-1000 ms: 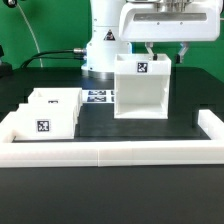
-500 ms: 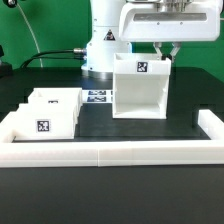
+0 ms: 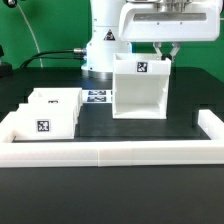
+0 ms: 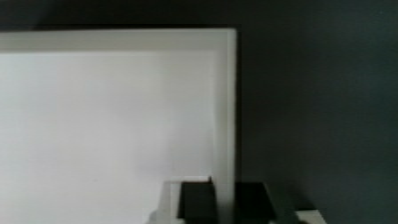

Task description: Assemble drawer

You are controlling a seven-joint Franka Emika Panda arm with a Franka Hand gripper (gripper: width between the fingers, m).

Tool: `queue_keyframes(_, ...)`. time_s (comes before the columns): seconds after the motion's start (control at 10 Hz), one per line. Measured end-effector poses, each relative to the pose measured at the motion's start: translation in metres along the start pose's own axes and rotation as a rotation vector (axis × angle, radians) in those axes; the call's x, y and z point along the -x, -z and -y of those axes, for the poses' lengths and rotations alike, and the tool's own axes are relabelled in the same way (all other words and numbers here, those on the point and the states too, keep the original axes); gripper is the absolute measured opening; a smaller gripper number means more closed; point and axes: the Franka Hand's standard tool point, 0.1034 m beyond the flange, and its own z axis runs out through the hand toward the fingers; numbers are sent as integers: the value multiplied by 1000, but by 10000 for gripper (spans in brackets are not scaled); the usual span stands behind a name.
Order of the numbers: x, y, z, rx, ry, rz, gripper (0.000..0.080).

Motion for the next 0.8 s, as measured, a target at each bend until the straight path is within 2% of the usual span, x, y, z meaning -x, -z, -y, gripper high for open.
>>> queue_keyframes(0.4,-71,2,4,-22,52,-54,38)
queue_keyframes(0.6,-120,4,4,-43,64,-104,38)
queue_keyframes(0.7,-133,4,3,-46,76,-133,38)
queue_keyframes(0.8,-138,5,2,-46,104,-151,38)
